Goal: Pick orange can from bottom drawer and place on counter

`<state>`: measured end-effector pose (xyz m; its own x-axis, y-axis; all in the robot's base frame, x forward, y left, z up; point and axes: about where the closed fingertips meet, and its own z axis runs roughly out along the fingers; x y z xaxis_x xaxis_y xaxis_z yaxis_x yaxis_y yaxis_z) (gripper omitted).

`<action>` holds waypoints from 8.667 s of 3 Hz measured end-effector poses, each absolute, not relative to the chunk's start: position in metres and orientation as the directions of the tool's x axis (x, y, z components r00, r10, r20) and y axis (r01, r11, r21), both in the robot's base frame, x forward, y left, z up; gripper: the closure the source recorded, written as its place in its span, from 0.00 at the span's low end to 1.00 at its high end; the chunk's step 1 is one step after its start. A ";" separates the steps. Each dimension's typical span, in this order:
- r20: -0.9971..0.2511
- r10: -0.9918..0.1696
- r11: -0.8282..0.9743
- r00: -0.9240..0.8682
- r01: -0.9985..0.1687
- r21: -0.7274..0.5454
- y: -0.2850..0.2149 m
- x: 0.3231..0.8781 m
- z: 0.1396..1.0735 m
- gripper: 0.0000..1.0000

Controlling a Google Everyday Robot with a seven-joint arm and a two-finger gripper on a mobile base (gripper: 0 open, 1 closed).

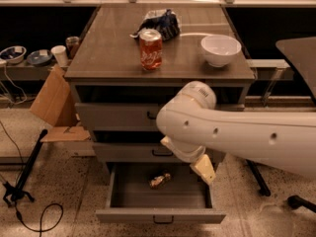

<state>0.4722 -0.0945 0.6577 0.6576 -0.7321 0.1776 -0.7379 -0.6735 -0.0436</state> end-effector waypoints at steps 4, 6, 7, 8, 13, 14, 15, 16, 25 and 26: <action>0.157 -0.578 -0.814 0.801 -0.555 -0.172 0.093 0.528 0.373 0.00; 0.197 -0.507 -0.861 0.839 -0.483 -0.161 0.143 0.608 0.295 0.00; 0.177 -0.495 -0.869 0.851 -0.482 -0.112 0.137 0.619 0.265 0.00; 0.172 -0.485 -0.873 0.858 -0.487 -0.031 0.120 0.614 0.230 0.00; 0.222 -0.539 -0.827 0.812 -0.561 0.045 0.069 0.612 0.163 0.00; 0.233 -0.557 -0.811 0.797 -0.582 0.054 0.057 0.612 0.153 0.00; 0.241 -0.589 -0.788 0.771 -0.614 0.039 0.046 0.613 0.139 0.00; 0.257 -0.663 -0.732 0.703 -0.681 -0.025 0.030 0.619 0.124 0.00; 0.393 -0.828 -0.491 0.401 -0.857 -0.160 -0.019 0.640 0.126 0.71; 0.454 -0.808 -0.487 0.376 -0.859 -0.157 -0.029 0.620 0.159 0.99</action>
Offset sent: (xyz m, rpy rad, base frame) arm 0.0541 0.1452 -0.2383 0.0398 -0.1380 0.2793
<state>0.6200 -0.0287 0.1593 0.3755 -0.8081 0.4539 -0.8590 -0.4873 -0.1569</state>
